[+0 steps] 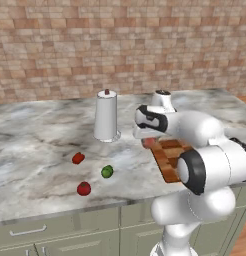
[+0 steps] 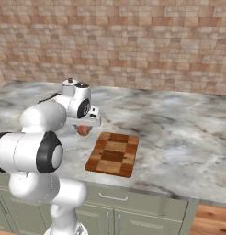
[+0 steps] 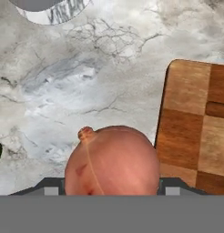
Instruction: Place the avocado, onion, tomato, and bell pepper on the cutting board.
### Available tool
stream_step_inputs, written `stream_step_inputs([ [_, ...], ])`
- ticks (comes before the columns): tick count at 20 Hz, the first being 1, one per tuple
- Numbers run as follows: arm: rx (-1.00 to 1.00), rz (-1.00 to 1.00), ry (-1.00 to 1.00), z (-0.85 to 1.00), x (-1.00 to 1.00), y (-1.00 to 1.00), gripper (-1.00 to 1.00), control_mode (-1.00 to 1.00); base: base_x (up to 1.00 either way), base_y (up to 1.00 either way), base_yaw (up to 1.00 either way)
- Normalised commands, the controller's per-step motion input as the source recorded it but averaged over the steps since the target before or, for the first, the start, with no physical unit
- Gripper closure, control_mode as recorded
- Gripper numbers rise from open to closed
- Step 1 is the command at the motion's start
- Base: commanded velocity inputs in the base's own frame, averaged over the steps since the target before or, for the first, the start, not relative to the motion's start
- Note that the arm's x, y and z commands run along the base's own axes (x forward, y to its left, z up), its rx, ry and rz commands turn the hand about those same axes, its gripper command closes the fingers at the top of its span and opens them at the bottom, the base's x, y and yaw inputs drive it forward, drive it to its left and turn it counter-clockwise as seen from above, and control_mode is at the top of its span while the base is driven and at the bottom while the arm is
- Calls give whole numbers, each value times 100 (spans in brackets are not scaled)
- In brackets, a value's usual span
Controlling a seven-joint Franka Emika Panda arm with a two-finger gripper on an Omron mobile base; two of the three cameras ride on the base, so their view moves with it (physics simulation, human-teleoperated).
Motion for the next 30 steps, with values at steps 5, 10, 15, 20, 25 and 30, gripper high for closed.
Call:
stream_step_inputs([
  [5,0,0,2,46,18,-84,100,-100,0,0,0],
  [10,-1,-3,16,0,54,-91,100,-100,0,0,0],
  [15,-1,-2,18,0,60,-73,100,-100,0,0,0],
  [20,0,0,7,-2,22,-26,100,-100,0,0,0],
  [25,0,0,0,-27,0,0,100,-100,0,0,0],
  [30,0,0,0,-65,0,-1,100,-100,0,0,0],
])
